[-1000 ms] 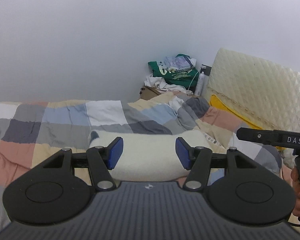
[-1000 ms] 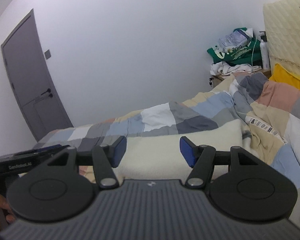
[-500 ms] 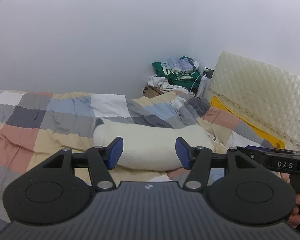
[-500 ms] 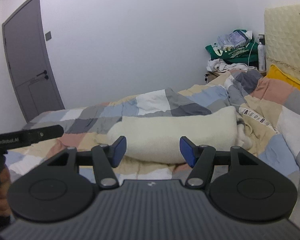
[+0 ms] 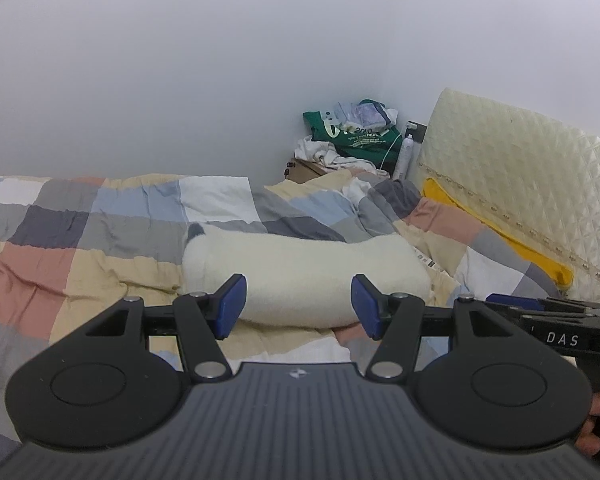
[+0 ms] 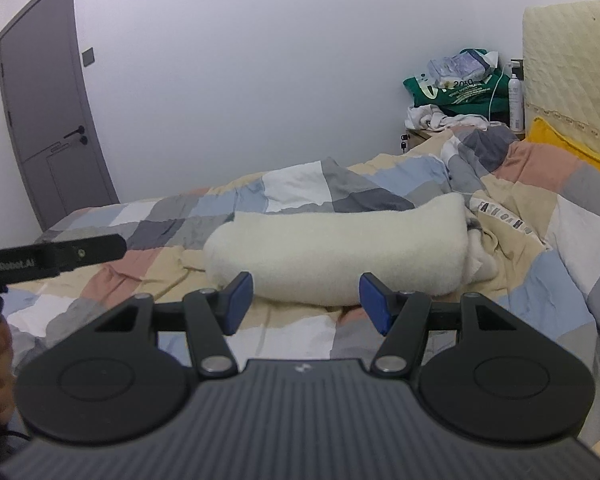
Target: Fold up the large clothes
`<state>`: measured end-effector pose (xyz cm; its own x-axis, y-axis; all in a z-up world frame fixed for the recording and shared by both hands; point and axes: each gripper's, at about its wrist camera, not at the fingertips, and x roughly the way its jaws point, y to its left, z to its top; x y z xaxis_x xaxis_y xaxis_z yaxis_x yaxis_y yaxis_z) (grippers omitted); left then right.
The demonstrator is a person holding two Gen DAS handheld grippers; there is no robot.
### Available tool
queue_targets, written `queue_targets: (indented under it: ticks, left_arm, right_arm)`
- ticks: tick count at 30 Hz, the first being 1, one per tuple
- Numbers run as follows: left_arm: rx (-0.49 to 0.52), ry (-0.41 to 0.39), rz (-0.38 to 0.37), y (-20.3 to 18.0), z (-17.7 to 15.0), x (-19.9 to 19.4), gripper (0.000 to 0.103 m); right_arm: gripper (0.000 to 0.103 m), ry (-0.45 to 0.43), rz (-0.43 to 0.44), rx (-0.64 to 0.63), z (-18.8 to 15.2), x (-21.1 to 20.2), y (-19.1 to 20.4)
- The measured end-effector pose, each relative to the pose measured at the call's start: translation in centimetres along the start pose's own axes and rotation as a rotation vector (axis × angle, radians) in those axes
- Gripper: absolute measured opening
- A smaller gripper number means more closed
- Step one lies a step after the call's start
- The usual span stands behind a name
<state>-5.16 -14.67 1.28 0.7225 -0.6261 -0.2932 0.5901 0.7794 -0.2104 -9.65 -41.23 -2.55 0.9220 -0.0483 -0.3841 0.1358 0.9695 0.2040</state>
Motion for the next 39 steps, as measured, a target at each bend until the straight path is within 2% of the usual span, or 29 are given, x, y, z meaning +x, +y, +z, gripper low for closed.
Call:
queue_targets:
  ticks: [7, 16, 19, 23, 25, 26, 28, 35, 39]
  left_arm:
    - [0.004, -0.002, 0.008, -0.1, -0.1, 0.0, 0.064]
    - [0.004, -0.007, 0.010, 0.0, -0.2, -0.3, 0.070]
    - [0.004, -0.008, 0.011, -0.1, -0.1, -0.4, 0.076]
    - [0.016, -0.015, 0.032, -0.3, 0.0, -0.7, 0.092]
    - [0.018, -0.021, 0.044, -0.4, 0.1, -0.8, 0.097]
    - [0.016, -0.024, 0.048, -0.4, 0.2, -1.0, 0.099]
    - [0.013, -0.022, 0.051, -0.3, 0.3, -1.0, 0.100]
    - [0.025, -0.017, 0.066, -0.5, 0.4, -1.1, 0.103]
    - [0.026, -0.014, 0.073, -0.5, 0.4, -1.2, 0.103]
  right_arm:
    - [0.063, -0.002, -0.003, 0.000, 0.0, 0.1, -0.2]
    - [0.063, -0.009, -0.034, -0.003, 0.2, -0.3, -0.2]
    - [0.063, -0.012, -0.045, -0.005, 0.2, -0.5, -0.2]
    - [0.063, -0.009, -0.050, -0.003, 0.3, -0.5, -0.3]
    - [0.076, -0.012, -0.054, -0.004, 0.4, -0.5, -0.3]
    - [0.089, -0.021, -0.056, -0.004, 0.5, -0.6, -0.4]
    - [0.098, -0.027, -0.070, -0.016, 0.5, -0.7, -0.3]
    - [0.099, -0.010, -0.094, -0.008, 0.6, -0.5, -0.6]
    - [0.103, -0.012, -0.123, -0.023, 0.7, -0.5, -0.4]
